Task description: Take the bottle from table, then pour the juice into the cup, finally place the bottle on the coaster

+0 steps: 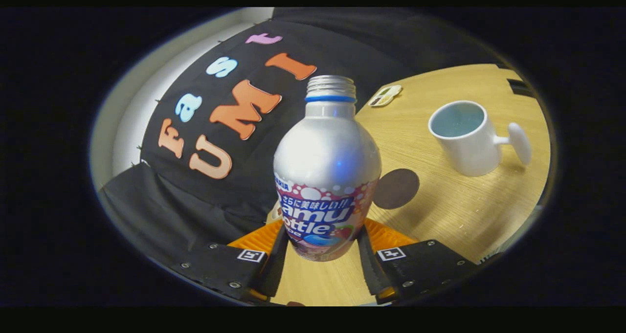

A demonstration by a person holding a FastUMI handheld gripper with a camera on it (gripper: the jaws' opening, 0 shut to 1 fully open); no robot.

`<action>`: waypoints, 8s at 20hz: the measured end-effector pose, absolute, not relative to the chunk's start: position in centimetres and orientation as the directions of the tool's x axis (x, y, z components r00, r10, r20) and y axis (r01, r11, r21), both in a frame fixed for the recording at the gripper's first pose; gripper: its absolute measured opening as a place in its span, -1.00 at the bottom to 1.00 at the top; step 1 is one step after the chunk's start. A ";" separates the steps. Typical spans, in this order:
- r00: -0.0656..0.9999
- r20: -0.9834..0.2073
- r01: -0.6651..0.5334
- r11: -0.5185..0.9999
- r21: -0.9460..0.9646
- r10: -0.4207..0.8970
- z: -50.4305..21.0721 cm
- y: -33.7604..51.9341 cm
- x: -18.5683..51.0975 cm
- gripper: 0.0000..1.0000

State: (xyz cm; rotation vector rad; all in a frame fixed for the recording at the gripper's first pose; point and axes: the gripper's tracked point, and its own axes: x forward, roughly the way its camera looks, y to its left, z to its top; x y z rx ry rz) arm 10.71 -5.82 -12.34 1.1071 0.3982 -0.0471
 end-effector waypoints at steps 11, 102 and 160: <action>0.946 -0.293 0.273 0.146 0.951 0.139 -10.9 -7.9 11.6 0.36; 0.914 -0.352 0.400 -0.581 0.709 0.199 -6.5 -11.2 15.6 0.37; 0.940 -0.339 0.303 0.374 0.877 0.034 -8.5 -10.3 16.8 0.42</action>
